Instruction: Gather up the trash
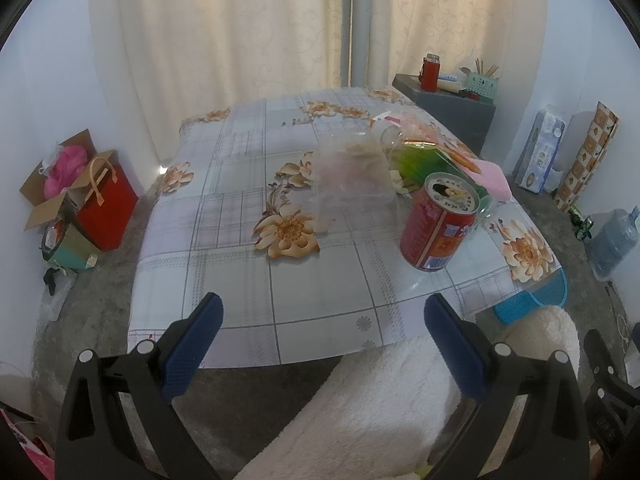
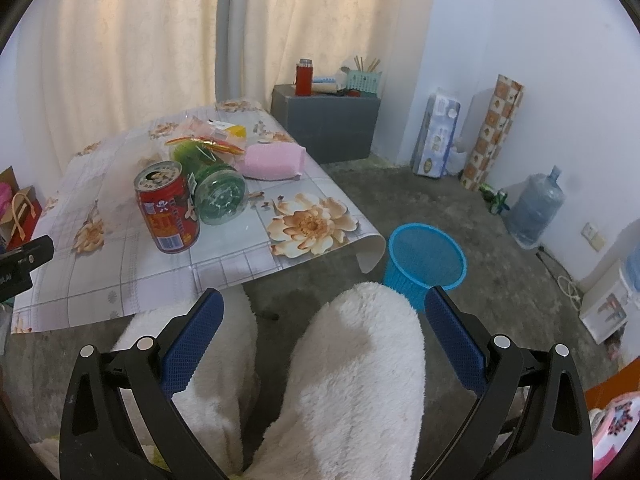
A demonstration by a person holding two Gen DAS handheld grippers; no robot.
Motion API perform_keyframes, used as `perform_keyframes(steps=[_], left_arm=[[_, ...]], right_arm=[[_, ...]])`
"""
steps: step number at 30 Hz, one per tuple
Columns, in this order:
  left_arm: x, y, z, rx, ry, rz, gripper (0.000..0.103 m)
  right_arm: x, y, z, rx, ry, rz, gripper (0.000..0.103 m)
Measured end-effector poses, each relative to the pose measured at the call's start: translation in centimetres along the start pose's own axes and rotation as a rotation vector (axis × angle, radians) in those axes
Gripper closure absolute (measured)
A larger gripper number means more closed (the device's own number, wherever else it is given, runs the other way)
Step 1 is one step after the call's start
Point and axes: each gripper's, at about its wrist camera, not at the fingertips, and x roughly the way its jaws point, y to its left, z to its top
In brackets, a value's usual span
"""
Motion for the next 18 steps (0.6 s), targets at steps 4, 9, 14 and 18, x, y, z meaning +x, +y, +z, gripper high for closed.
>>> perform_keyframes(steps=[4, 9, 14, 18], left_arm=[[0.0, 1.0, 0.1, -0.018, 0.003, -0.016, 0.004], [-0.1, 2.1, 0.2, -0.031, 0.0, -0.024, 0.004], [-0.3, 2.9, 0.2, -0.036, -0.003, -0.031, 0.004], [-0.6, 3.4, 1.0, -0.022, -0.036, -0.017, 0.004]], right_arm=[[-0.3, 0.5, 0.1, -0.001, 0.002, -0.014, 0.008], [-0.7, 1.0, 0.3, -0.005, -0.004, -0.02, 0.008], [-1.2, 1.5, 0.6, -0.023, -0.008, -0.025, 0.008], [-1.8, 1.5, 1.7, -0.01, -0.035, -0.02, 0.008]])
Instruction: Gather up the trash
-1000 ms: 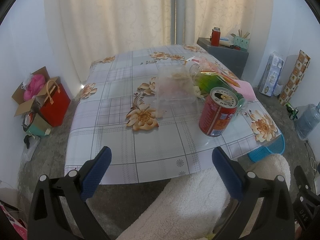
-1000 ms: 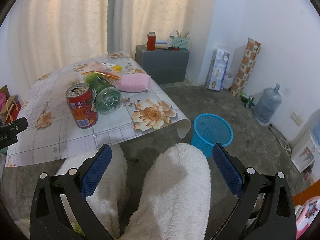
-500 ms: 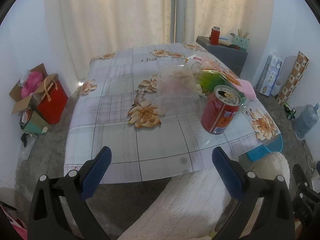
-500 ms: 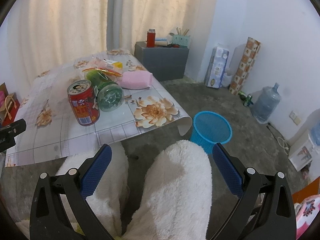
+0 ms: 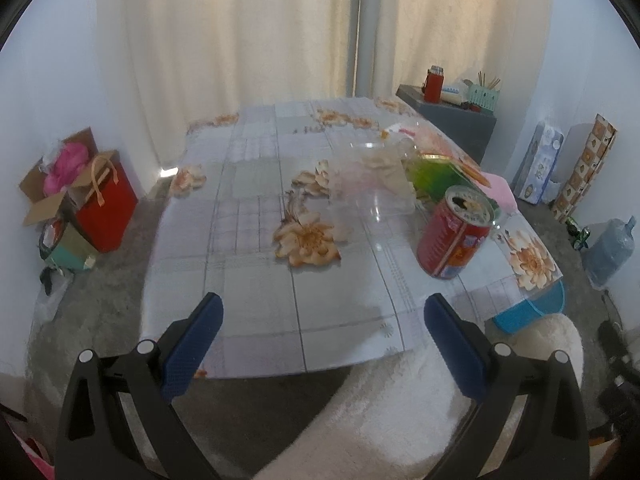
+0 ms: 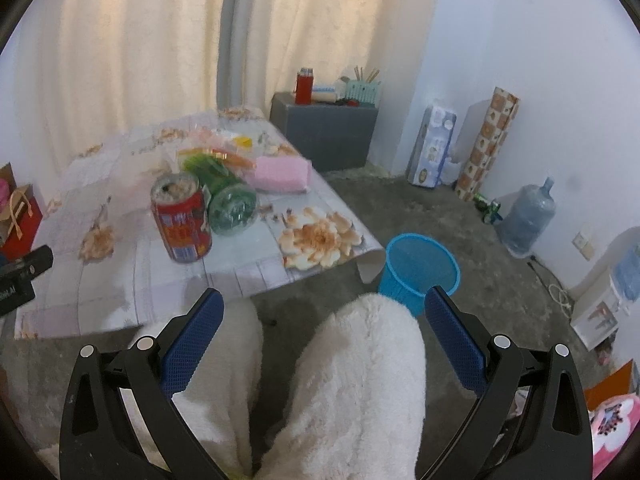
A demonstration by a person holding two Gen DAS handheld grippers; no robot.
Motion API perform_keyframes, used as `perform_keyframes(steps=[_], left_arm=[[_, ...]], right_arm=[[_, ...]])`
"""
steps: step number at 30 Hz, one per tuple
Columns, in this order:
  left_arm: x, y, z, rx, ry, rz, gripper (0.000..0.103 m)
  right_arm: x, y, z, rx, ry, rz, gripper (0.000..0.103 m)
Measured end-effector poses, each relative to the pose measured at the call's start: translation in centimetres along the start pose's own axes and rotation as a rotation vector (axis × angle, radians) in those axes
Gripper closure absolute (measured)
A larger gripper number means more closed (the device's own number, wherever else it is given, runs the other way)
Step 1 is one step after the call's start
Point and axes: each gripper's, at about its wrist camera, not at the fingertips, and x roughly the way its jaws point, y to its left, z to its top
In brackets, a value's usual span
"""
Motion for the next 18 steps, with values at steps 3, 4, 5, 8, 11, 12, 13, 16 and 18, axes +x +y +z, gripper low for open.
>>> perform_keyframes(steps=[3, 4, 5, 8, 11, 12, 13, 16, 18], left_arm=[[-0.3, -0.1, 0.8, 0.035, -0.047, 0.033, 0.004], [-0.2, -0.2, 1.2, 0.045, -0.06, 0.038, 0.004], [-0.1, -0.3, 1.5, 0.054, -0.063, 0.03, 0.004], [0.8, -1.0, 2.5, 0.095, -0.055, -0.006, 0.004], [1.8, -1.8, 3.1, 0.122, -0.075, -0.129, 0.004], [2.0, -2.1, 3.1, 0.128, -0.086, -0.184, 0.004], [2.3, -2.3, 3.1, 0.126, -0.106, -0.268, 0.004], [2.9, -2.9, 3.4, 0.079, -0.104, -0.363, 0.004], [3.0, -3.7, 3.5, 0.082, -0.113, -0.407, 0.004]], right_arm=[[-0.6, -0.3, 1.5, 0.013, -0.065, -0.005, 0.008], [-0.8, -0.4, 2.0, 0.014, -0.09, -0.006, 0.008], [-0.9, -0.6, 2.7, 0.015, -0.123, -0.005, 0.008], [-0.2, -0.8, 3.9, -0.016, -0.167, 0.048, 0.008], [1.4, -1.2, 4.4, -0.028, -0.143, 0.143, 0.008], [2.0, -1.5, 4.5, -0.014, -0.133, 0.168, 0.008], [2.4, -1.8, 4.5, 0.001, -0.13, 0.187, 0.008], [4.0, -2.7, 4.6, 0.037, -0.142, 0.205, 0.008], [4.4, -3.2, 4.5, 0.057, -0.136, 0.22, 0.008]])
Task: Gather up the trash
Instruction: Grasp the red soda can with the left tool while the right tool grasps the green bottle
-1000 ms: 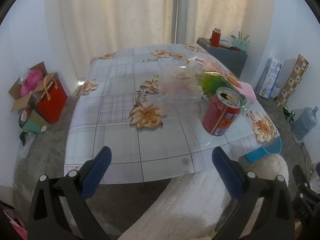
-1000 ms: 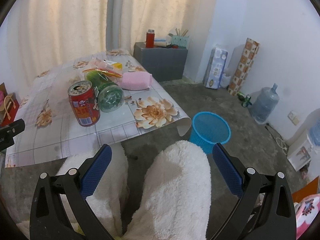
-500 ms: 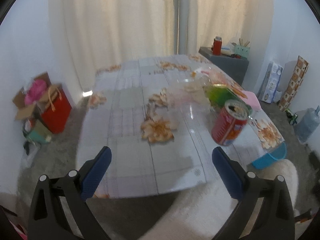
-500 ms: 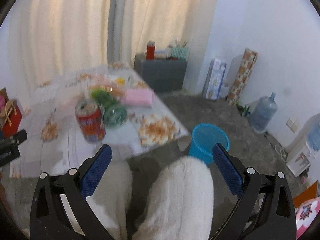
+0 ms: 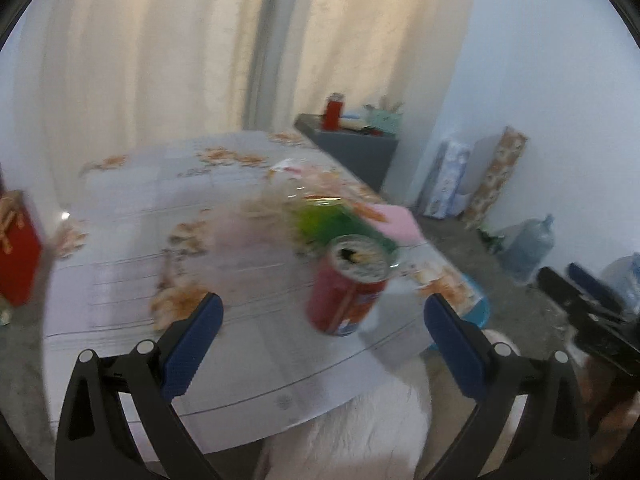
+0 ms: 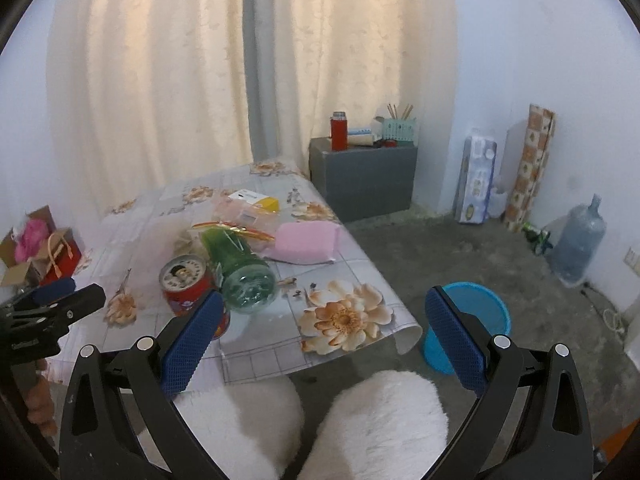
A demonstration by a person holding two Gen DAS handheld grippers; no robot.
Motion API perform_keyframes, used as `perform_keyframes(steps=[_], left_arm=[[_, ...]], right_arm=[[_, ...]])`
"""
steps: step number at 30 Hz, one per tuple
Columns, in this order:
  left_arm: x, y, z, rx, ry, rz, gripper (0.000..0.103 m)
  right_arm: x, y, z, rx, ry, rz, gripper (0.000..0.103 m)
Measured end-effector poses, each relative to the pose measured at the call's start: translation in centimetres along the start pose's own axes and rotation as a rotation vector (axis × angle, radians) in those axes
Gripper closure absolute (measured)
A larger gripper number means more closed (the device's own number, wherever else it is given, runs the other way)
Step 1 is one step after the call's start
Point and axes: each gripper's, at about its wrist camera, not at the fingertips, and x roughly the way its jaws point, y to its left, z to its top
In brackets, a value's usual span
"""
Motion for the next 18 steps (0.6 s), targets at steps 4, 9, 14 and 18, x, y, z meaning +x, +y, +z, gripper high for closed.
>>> perform_keyframes(steps=[4, 9, 14, 18], left_arm=[[1.1, -1.9, -0.1, 0.089, -0.028, -0.041, 0.004], [3.4, -3.9, -0.8, 0.227, -0.068, -0.006, 0.005], [7.3, -5.6, -0.9, 0.347, -0.056, 0.057, 0.017], [9.4, -5.9, -0.9, 0.375, -0.035, 0.099, 0.027]], right_arm=[[1.0, -1.1, 0.0, 0.058, 0.04, 0.039, 0.008], [2.7, -2.1, -0.1, 0.113, 0.12, 0.108, 0.008], [4.2, -2.5, 0.2, 0.106, 0.19, 0.149, 0.01], [5.1, -2.9, 1.0, 0.133, 0.225, 0.221, 0.013]])
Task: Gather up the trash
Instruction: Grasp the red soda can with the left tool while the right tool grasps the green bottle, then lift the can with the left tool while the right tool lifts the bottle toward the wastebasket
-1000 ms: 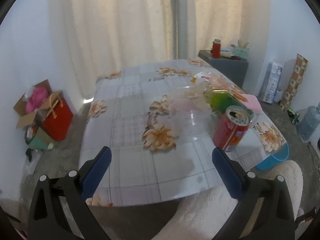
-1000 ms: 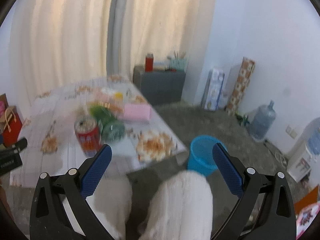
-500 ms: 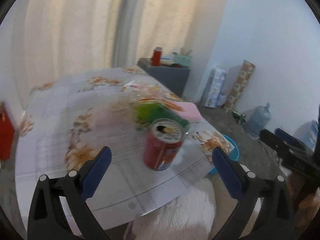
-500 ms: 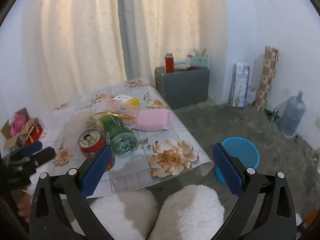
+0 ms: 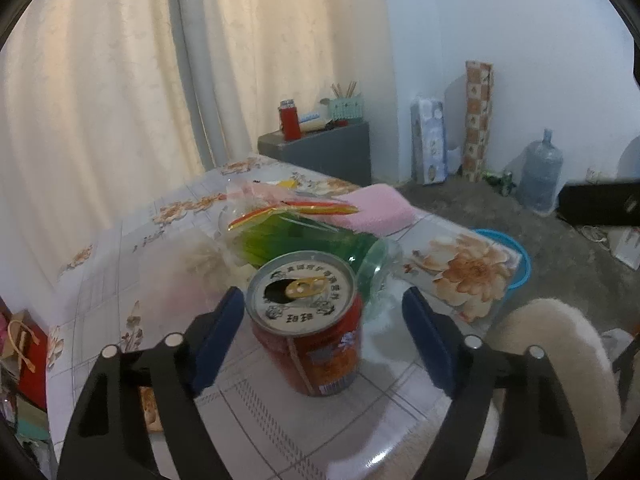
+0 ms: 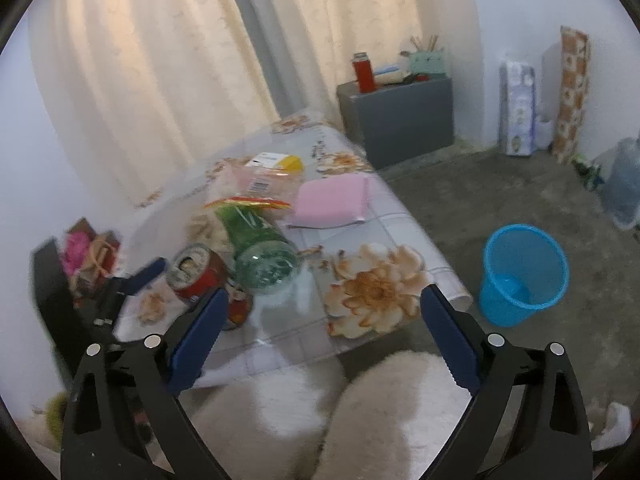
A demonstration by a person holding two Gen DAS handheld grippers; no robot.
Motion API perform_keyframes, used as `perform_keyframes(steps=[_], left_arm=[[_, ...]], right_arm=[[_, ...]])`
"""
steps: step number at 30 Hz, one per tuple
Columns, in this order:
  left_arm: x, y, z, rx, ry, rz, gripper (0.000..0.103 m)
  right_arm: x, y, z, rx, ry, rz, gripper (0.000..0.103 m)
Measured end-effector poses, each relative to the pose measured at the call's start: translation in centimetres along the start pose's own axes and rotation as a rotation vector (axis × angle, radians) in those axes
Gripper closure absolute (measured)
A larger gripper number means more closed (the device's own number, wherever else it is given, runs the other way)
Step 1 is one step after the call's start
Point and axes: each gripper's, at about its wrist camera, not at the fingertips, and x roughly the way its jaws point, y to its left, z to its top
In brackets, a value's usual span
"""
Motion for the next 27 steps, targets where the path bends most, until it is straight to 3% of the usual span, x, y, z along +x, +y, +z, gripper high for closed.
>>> perform_keyframes(steps=[5, 11, 18, 23, 27], left_arm=[[1.1, 0.4, 0.0, -0.001, 0.017, 0.022, 0.04], [0.9, 0.6, -0.3, -0.01, 0.008, -0.004, 0.04], [-1.1, 1.4, -1.1, -0.057, 0.029, -0.076, 0.04], [-2.4, 1.8, -1.7, -0.083, 0.041, -0.094, 0.04], [-2.6, 2.2, -1.8, -0.097, 0.045, -0.1, 0.04]], right_arm=[[1.1, 0.2, 1.9, 0.029, 0.06, 0.153, 0.018], [4.5, 2.2, 4.7, -0.016, 0.2, 0.273, 0.024], [10.7, 6.2, 7.9, -0.234, 0.361, 0.233, 0.025], [16.4, 9.5, 7.9, -0.405, 0.506, 0.176, 0.027], [19.4, 10.9, 7.5, -0.474, 0.56, 0.129, 0.03]])
